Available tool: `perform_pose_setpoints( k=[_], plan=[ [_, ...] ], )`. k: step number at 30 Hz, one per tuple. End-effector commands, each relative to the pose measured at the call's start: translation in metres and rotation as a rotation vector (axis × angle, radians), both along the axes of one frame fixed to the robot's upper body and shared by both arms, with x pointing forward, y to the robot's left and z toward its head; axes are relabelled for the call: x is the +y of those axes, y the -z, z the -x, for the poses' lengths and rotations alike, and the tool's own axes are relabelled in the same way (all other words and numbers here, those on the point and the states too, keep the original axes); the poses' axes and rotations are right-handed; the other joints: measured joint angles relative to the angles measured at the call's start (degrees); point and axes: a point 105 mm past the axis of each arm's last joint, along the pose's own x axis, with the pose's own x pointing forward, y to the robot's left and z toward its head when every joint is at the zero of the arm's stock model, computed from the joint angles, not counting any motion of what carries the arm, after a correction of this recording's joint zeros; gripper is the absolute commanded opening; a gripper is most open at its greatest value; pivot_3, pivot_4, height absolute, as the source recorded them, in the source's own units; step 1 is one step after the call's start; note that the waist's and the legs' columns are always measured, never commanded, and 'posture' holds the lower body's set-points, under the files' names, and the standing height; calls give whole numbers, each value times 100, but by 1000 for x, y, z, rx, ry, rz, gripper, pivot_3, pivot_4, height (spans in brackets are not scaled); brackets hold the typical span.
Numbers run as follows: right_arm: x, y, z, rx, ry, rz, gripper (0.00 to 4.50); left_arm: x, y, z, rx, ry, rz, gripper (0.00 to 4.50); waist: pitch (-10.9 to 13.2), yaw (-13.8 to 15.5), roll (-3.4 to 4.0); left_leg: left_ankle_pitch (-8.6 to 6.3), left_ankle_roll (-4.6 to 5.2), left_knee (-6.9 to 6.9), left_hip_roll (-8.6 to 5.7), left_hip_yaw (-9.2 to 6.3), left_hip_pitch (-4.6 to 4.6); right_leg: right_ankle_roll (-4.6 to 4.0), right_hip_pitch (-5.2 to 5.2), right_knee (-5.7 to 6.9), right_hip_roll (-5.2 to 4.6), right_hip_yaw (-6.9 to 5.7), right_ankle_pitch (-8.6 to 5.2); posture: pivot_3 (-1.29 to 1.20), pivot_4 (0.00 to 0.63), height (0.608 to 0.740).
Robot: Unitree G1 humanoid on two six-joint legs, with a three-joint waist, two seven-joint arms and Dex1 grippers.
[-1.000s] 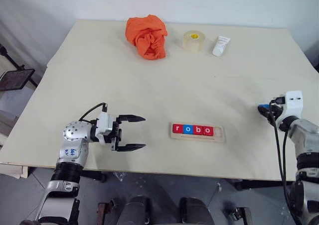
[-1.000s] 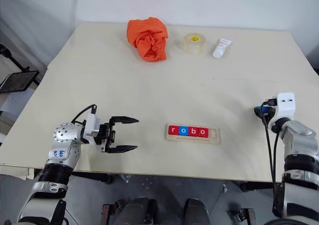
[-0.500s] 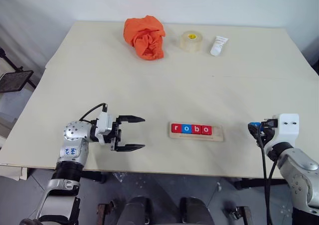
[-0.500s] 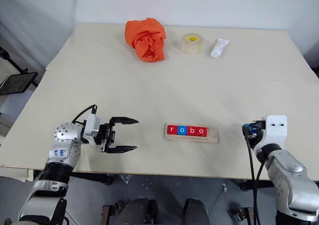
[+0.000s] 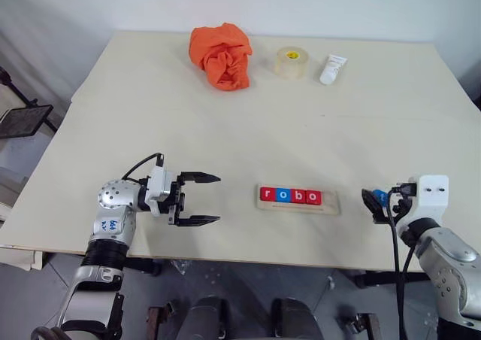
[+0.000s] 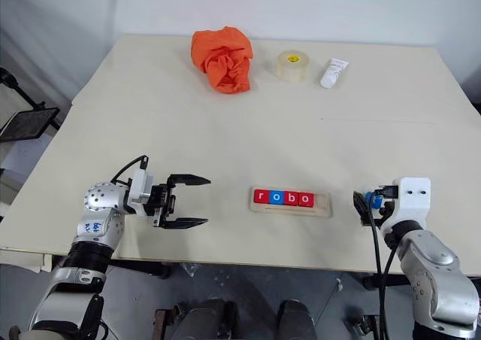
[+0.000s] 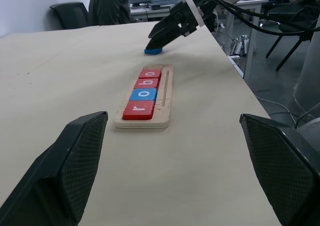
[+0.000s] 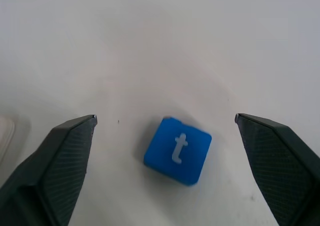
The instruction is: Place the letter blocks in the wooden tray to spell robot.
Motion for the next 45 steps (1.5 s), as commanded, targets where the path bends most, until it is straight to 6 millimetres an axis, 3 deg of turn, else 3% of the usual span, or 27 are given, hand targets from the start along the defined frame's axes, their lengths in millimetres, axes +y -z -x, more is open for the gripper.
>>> perform_pose_setpoints(
  k=[1, 3, 9, 13, 17, 30, 33, 40, 45],
  plan=[
    [4, -20, 5, -50, -83, 50, 4477, 0, -5, 1, -33, 3, 1, 4500, 0, -2, 0, 0, 0, 0, 0, 0, 0, 0, 0, 0, 0, 0, 0, 0, 150, 740],
    [10, -23, 10, -20, -212, 91, 4477, 0, -4, 1, -31, 2, 2, 4500, 0, -1, 0, 0, 0, 0, 0, 0, 0, 0, 0, 0, 0, 0, 0, 0, 150, 740],
    [1, -20, 20, 113, -424, 247, 4477, -1, -3, 2, -28, 2, 4, 4500, 1, 9, -2, -1, 2, 0, 1, 3, 1, 0, 5, -11, 0, -1, 0, 0, 150, 740],
    [-29, -26, 6, 254, -602, 391, 4477, -3, -1, 3, -22, 8, 6, 4500, 2, -4, -4, 1, 13, 2, -4, 14, 2, 2, 23, -45, -3, -1, 1, 0, 150, 740],
    [-38, -26, -4, 304, -692, 432, 4477, -2, 0, 6, -21, 9, 7, 4500, 2, -20, -5, 0, 8, 2, 11, 5, 4, 3, 25, -45, 4, -14, 2, 0, 150, 740],
    [-47, -19, -35, 407, -841, 448, 4477, 2, 2, 14, -18, -18, 8, 4500, 2, 2, -4, -1, 6, 6, 7, -9, -7, 3, 25, -47, -1, -34, 2, 0, 150, 740],
    [-47, -14, -32, 437, -867, 455, 3854, 2, 1, 14, -19, -23, 9, 4500, 2, -2, -4, -1, 6, 7, 7, -9, -7, 3, 25, -47, -2, -35, 2, 0, 150, 740],
    [-47, -15, -32, 440, -880, 468, 1599, 2, 2, 14, -20, -25, 10, 4500, 2, -4, -4, -1, 6, 8, 7, -8, -6, 3, 27, -47, -2, -34, 2, 0, 150, 740],
    [-32, -38, -35, 391, -935, 506, 1463, -1, 2, 11, -20, -21, 14, 4500, 3, -7, -3, -1, 6, 8, 7, -7, -7, 3, 25, -47, -1, -34, 2, 0, 150, 740]
  ],
)
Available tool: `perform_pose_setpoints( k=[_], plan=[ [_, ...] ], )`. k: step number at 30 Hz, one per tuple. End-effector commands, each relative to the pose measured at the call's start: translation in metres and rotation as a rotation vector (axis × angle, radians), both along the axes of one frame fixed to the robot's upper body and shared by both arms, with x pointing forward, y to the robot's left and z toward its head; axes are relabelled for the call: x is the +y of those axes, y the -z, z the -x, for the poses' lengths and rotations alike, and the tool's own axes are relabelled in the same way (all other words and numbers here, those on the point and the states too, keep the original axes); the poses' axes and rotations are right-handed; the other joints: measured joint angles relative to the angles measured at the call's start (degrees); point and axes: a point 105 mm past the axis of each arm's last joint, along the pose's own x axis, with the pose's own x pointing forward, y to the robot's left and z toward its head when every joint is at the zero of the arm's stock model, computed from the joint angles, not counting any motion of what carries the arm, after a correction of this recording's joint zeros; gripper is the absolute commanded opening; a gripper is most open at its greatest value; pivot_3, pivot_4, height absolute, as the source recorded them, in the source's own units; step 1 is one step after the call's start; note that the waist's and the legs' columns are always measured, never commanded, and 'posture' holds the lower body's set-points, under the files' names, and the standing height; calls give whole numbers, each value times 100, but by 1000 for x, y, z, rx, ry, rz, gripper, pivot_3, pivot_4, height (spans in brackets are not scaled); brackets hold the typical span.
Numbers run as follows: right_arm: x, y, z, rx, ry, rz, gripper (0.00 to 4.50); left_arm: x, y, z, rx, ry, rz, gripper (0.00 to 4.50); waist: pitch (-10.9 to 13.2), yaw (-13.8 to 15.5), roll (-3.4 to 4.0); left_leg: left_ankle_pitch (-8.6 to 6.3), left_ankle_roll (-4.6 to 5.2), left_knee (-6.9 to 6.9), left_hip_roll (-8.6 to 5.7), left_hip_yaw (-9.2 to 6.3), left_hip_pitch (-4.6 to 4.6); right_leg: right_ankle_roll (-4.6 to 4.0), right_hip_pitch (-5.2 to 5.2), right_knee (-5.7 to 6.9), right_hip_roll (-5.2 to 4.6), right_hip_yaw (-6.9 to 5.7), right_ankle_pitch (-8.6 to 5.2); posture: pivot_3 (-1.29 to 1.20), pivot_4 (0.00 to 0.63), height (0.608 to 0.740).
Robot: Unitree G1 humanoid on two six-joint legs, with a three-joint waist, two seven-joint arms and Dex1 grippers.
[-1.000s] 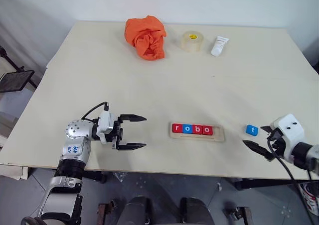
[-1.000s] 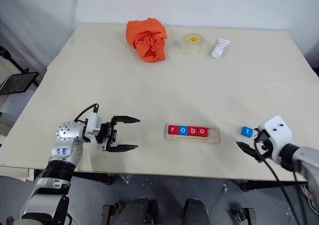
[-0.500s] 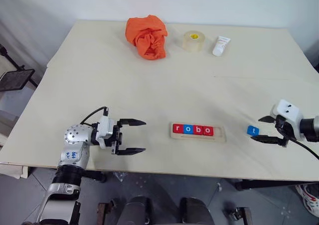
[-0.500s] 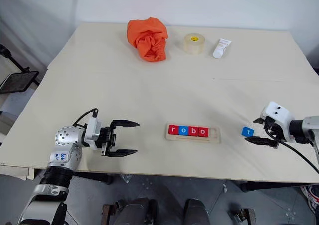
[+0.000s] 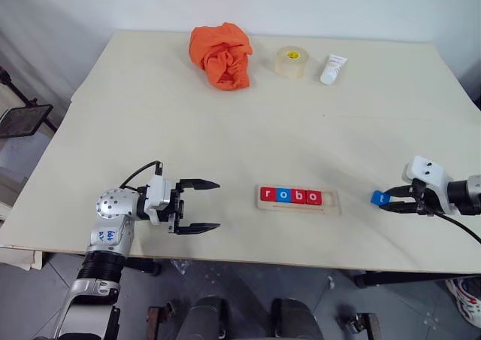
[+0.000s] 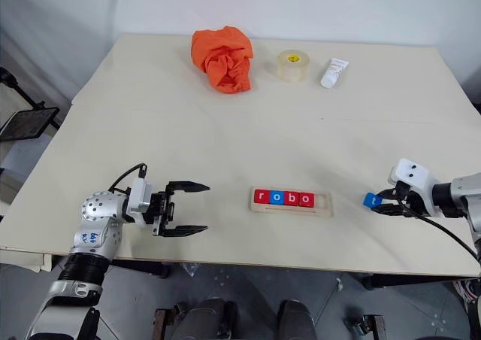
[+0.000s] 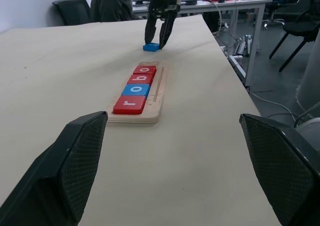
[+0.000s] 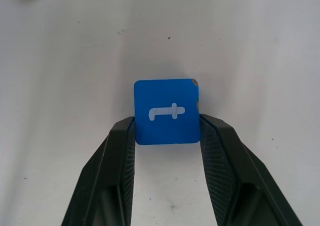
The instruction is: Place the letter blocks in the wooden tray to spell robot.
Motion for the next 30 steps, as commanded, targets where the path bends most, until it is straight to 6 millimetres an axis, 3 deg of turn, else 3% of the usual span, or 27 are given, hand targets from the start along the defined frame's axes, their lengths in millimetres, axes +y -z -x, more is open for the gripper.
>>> perform_pose_setpoints(
  k=[1, 7, 13, 30],
  plan=[
    [13, -30, -3, -57, -73, 24, 1463, -2, -6, 0, -30, 10, 10, 4500, 0, 0, 1, 0, 0, 0, 0, 1, 0, 0, -1, 0, 0, 1, 0, 0, 150, 740],
    [56, -51, -1, -3, -176, 18, 1463, -6, -6, -5, -30, 17, 13, 4500, 1, 3, 1, 0, -1, 1, 2, -1, -1, 0, -2, 2, 1, 1, 0, 0, 150, 740],
    [79, -46, -5, 50, -246, 114, 1463, -8, -5, -7, -35, 20, 17, 4500, 1, 13, 1, -2, -3, 1, 0, -4, -4, 0, -5, 1, 0, 1, 0, 0, 150, 740],
    [104, -23, -14, 114, -369, 186, 1463, -10, -2, -2, -38, 1, 33, 4500, 1, 3, 1, -2, -3, 2, -2, -4, -8, 0, -14, 9, 0, 0, 0, 0, 150, 740]
  ],
)
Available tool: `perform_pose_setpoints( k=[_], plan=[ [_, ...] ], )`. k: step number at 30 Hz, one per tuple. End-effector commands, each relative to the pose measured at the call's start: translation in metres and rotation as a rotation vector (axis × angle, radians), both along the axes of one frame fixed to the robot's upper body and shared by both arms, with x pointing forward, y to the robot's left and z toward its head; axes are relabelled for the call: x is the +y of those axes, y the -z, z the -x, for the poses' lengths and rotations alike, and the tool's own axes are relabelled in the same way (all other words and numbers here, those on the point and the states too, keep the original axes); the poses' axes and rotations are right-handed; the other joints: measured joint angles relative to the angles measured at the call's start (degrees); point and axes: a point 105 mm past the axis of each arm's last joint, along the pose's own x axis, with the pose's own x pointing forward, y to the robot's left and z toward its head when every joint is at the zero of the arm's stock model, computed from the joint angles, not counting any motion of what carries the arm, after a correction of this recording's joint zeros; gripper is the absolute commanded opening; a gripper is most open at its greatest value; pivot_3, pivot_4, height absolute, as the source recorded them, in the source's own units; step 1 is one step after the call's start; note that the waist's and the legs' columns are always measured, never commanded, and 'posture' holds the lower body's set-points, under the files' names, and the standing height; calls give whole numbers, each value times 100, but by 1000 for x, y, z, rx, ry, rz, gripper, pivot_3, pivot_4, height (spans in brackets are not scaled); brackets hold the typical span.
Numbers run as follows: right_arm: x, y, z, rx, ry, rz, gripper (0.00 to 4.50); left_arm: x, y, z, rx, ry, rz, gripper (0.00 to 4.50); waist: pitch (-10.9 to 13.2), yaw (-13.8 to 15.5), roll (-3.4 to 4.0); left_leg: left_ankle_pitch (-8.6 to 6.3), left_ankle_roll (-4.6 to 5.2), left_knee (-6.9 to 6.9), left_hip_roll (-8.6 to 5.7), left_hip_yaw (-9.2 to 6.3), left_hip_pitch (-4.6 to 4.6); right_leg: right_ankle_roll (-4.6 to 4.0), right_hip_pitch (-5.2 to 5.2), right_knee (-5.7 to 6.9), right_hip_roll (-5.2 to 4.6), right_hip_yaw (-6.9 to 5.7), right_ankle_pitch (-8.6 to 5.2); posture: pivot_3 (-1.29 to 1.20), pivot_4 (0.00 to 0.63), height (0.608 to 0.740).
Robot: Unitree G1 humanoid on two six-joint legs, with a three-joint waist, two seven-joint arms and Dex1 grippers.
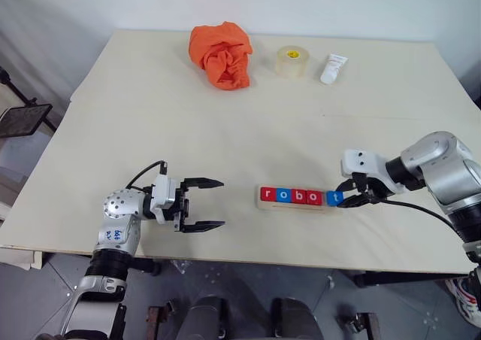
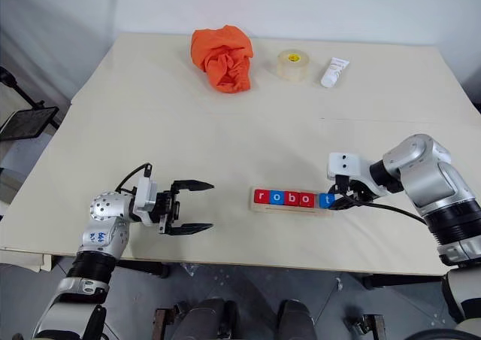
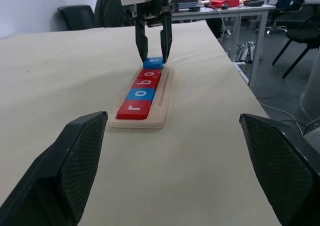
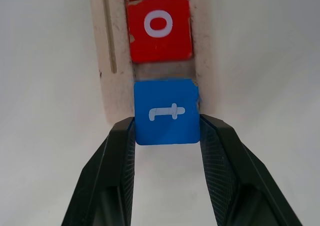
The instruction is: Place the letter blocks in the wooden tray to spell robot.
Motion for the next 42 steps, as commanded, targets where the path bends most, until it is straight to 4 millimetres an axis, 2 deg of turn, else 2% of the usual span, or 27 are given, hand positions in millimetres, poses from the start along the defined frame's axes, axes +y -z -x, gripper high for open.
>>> perform_pose_setpoints(
  k=[1, 6, 11, 13, 14, 20, 28, 30, 34, 39, 42],
  plan=[
    [3, -6, -2, -21, -27, 11, 1463, -3, -7, 1, -41, 5, 1, 4500, 0, -4, 0, 0, 0, 0, 0, 0, 0, 0, 0, -1, 0, 0, 0, 0, 150, 740],
    [15, -5, -7, -36, -40, -3, 1463, -3, -7, 1, -44, 0, 2, 4500, 0, -13, 0, 0, 0, 0, 1, 1, 1, 0, 0, 0, 1, 0, 0, 0, 150, 740],
    [15, -7, -6, -36, -40, -8, 1463, -3, -7, -1, -46, -4, 2, 4500, 0, -13, 0, 0, 0, 0, 2, 1, 1, 0, 0, 1, 1, 0, 0, 0, 150, 740],
    [14, -8, -7, -38, -31, -8, 2240, -3, -7, -1, -47, -4, 1, 4500, 0, -13, 0, 0, -1, 0, 2, 1, 2, 0, 0, 2, 1, 0, 0, 0, 150, 740],
    [13, -8, -6, -37, -32, -8, 2457, -4, -7, -2, -48, -4, 1, 4500, 0, -13, 0, 0, -1, 0, 2, 0, 2, 0, 0, 2, 1, 0, 0, 0, 150, 740],
    [16, -19, -2, -64, -45, -46, 4471, -5, -8, -5, -52, 1, -1, 4500, 0, -7, 0, 0, 0, 1, 1, 1, 1, 0, -1, 2, 1, 0, 0, 0, 150, 740],
    [12, -31, 0, -137, -29, -111, 4471, -7, -9, -7, -54, 4, 4, 4500, 0, 3, 0, 0, 0, 1, -1, -1, 0, 0, 0, 2, 0, -3, 0, 0, 150, 740],
    [9, -32, 5, -121, -33, -140, 4471, -8, -8, -7, -53, 5, 5, 4500, 0, 0, 0, 0, 0, 1, -1, -1, 0, 0, 0, 2, 0, -3, 0, 0, 150, 740],
    [-5, -23, 9, -106, 1, -128, 3609, -8, -7, -6, -51, 8, 4, 4500, 0, -3, -1, 0, 0, 0, -1, 0, 0, 0, 0, 2, 0, -2, 0, 0, 150, 740],
    [-12, -16, 9, -100, 19, -116, 1830, -8, -7, -6, -50, 10, 4, 4500, 0, -5, -1, 0, 0, 0, 0, 2, 1, 0, 1, 0, 0, -2, 0, 0, 150, 740],
    [-10, -8, 9, -94, 10, -122, 800, -7, -7, -4, -53, 8, 1, 4500, 0, -5, -1, 0, 0, 0, 0, 1, 1, 0, 1, 2, 0, -2, 0, 0, 150, 740]
  ],
)
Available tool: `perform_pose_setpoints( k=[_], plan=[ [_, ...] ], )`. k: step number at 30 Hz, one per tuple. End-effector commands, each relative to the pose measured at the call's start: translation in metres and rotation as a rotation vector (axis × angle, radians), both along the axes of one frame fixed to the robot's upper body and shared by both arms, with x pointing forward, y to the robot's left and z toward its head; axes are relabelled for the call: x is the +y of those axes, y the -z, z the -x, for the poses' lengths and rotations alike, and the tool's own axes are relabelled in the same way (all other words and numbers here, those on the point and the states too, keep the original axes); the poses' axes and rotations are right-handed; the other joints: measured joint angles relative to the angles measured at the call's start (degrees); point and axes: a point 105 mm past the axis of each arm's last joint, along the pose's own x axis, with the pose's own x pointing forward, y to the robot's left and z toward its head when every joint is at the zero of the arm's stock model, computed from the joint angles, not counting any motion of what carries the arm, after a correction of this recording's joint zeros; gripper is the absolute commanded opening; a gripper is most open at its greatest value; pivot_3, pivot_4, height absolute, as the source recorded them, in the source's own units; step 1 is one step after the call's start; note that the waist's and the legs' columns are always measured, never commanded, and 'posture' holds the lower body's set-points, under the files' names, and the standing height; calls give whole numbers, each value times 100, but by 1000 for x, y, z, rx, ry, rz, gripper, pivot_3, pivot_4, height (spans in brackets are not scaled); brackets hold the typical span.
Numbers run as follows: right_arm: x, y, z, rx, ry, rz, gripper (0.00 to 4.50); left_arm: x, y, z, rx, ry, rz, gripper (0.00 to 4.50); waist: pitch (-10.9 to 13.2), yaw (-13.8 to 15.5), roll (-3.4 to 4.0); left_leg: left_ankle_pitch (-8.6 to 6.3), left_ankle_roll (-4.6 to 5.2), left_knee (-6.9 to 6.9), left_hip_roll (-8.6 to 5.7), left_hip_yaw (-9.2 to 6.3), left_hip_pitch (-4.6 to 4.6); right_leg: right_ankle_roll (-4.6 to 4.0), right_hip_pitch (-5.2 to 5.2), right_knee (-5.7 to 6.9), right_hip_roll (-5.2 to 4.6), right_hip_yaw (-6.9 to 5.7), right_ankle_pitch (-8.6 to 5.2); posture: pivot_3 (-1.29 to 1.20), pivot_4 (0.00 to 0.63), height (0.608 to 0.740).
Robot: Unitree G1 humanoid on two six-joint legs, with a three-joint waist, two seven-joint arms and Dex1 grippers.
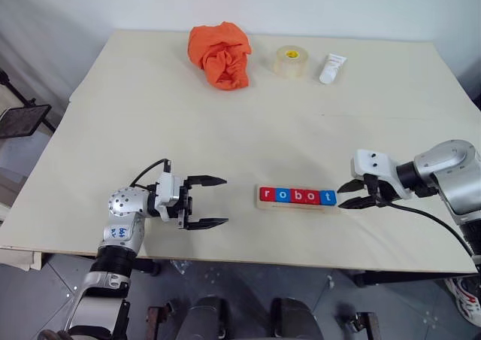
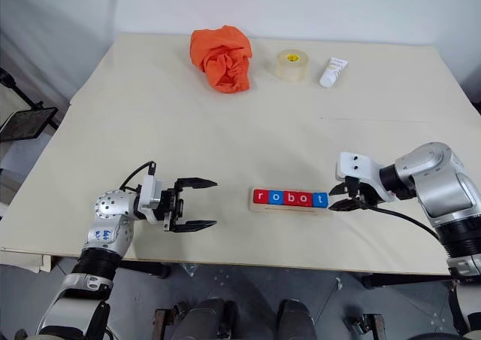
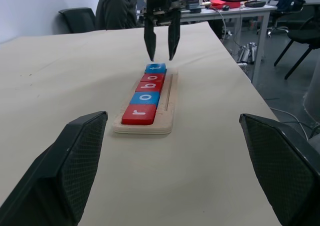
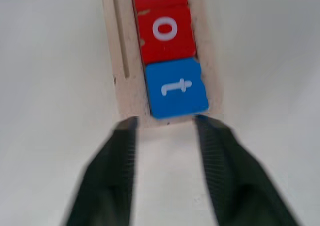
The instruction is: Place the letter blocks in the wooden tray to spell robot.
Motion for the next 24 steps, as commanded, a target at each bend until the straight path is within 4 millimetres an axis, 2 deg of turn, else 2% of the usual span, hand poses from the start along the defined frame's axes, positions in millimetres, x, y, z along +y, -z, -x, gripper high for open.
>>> perform_pose_setpoints(
  k=[1, 2, 3, 12, 17, 20, 24],
  plan=[
    [0, -5, -2, -38, -10, -15, 434, 0, -5, 2, -41, 7, -7, 4500, 0, 0, 0, 0, 0, 0, 0, 0, 0, 0, 0, 0, 0, 0, 0, 0, 150, 740],
    [2, -4, -3, -39, -15, -21, 130, 0, -6, 3, -42, 6, -7, 4500, 0, 0, 0, 0, 0, 0, 0, 0, 0, 0, 0, -1, 0, 0, 0, 0, 150, 740],
    [4, -4, -3, -40, -19, -27, 38, 0, -6, 3, -43, 5, -7, 4500, 0, 0, 0, 0, 0, 0, 0, 0, 0, 0, 1, 0, 0, 0, 0, 0, 150, 740],
    [9, -3, -6, -44, -17, -46, 38, 2, -6, 3, -44, -5, -12, 4500, 0, 1, 0, 0, 0, 0, 0, -1, 0, 0, 2, -1, 0, -1, 0, 0, 150, 740],
    [-3, -23, -4, -138, 10, -114, 38, 1, -10, -2, -42, -45, 12, 4500, 0, 17, 0, 0, 0, 0, 0, -2, 0, 0, 1, 0, 0, 0, 0, 0, 150, 740],
    [-11, -34, 2, -167, 41, -236, 604, 1, -14, -8, -57, -91, 30, 4500, 0, 43, -1, 0, 0, 0, -1, -6, -1, 0, 4, -1, -1, -5, 0, 0, 150, 740],
    [-27, -40, 16, -149, 96, -380, 1993, 1, -16, -14, -78, -136, 28, 4500, 1, 73, -1, 0, 1, 0, -1, -5, 0, 0, 9, -4, 0, -7, 0, 0, 150, 740]
  ],
)
